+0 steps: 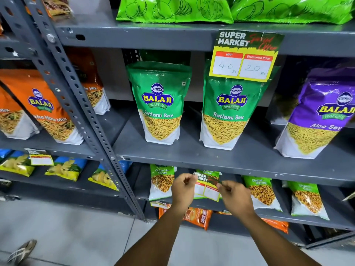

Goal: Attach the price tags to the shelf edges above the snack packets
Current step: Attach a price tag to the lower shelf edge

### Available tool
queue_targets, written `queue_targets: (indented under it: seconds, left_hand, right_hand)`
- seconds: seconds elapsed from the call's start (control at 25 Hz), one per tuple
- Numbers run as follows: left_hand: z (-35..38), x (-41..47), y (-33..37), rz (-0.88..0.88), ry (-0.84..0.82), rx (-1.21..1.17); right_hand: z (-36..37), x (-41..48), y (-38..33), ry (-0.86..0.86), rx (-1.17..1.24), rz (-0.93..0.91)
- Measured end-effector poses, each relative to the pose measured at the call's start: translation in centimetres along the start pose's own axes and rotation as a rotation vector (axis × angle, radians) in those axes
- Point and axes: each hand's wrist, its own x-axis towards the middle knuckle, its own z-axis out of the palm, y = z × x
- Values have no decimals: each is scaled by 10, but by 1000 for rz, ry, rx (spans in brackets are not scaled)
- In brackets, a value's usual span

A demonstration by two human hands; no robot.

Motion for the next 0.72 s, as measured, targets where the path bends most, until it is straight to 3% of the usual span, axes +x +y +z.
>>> queue_targets:
  seconds: [0.28,0.72]
  left_hand:
    - [6,19,0,55,18,105]
    - [5,21,10,120,-11,107]
  right_hand:
    - [-1,25,-4,7,-21,125]
    - [-20,33,-15,25,-85,89]
